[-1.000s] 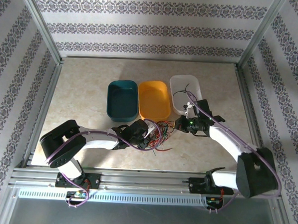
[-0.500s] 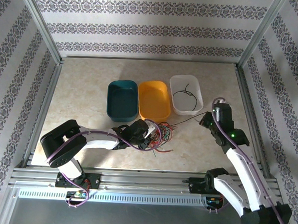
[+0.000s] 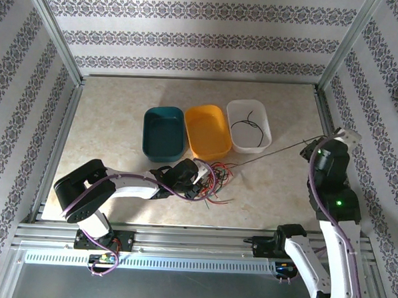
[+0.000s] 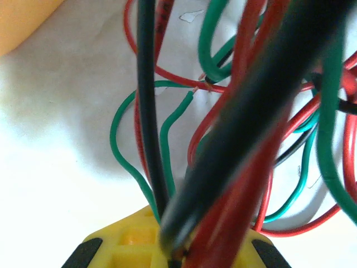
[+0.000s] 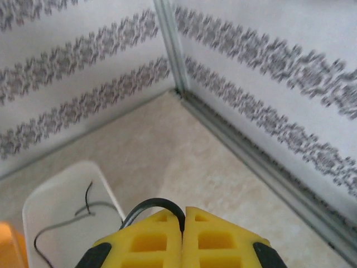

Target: Untangle the cables

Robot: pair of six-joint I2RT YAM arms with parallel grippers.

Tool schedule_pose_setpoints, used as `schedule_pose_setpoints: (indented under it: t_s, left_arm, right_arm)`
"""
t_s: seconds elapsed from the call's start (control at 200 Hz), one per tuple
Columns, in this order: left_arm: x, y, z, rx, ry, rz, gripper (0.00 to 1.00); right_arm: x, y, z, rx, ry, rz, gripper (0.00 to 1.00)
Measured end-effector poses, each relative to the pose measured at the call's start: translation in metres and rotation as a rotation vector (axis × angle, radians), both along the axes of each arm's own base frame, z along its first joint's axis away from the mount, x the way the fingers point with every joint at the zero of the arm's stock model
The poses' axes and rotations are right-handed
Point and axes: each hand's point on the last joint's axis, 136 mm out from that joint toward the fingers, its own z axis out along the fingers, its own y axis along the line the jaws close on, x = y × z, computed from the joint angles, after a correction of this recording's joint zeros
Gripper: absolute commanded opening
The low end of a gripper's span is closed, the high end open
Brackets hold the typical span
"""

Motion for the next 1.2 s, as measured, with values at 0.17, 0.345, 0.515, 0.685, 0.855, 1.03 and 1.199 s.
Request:
schedule_pose_setpoints:
  t_s: [0.17,0.345,0.515,0.685,0.855,1.03,1.199]
  left_arm:
    - [-0.001,0.0,0.0,-0.001,0.002,-0.003,0.0]
    - [-0.001,0.0,0.0,-0.001,0.003,-0.002,0.0]
    - [-0.001,0.0,0.0,-0.001,0.003,-0.002,0.0]
    - [-0.001,0.0,0.0,0.0,0.003,-0.003,0.0]
    - [-0.001,0.0,-0.001,0.001,0.004,-0.003,0.0]
    - [0.0,-0.001,-0.002,0.004,0.005,-0.004,0.0]
    - [0.001,-0.003,-0.002,0.003,0.006,-0.007,0.0]
  right_arm:
    - [-0.015,-0.012,0.046,-0.05,-0.102,-0.054,0.0]
    - [-0.027,-0.018,0.086,-0.081,-0.197,-0.087,0.0]
    - [-0.041,-0.022,0.13,-0.108,-0.31,-0.106,0.0]
    - [-0.048,-0.016,0.183,-0.131,-0.437,-0.067,0.0]
    - [-0.031,0.018,0.24,-0.134,-0.553,0.147,0.0]
    - [0.015,0.073,0.275,-0.098,-0.584,0.457,0.0]
    - [0.069,0.099,0.253,-0.048,-0.482,0.594,0.0]
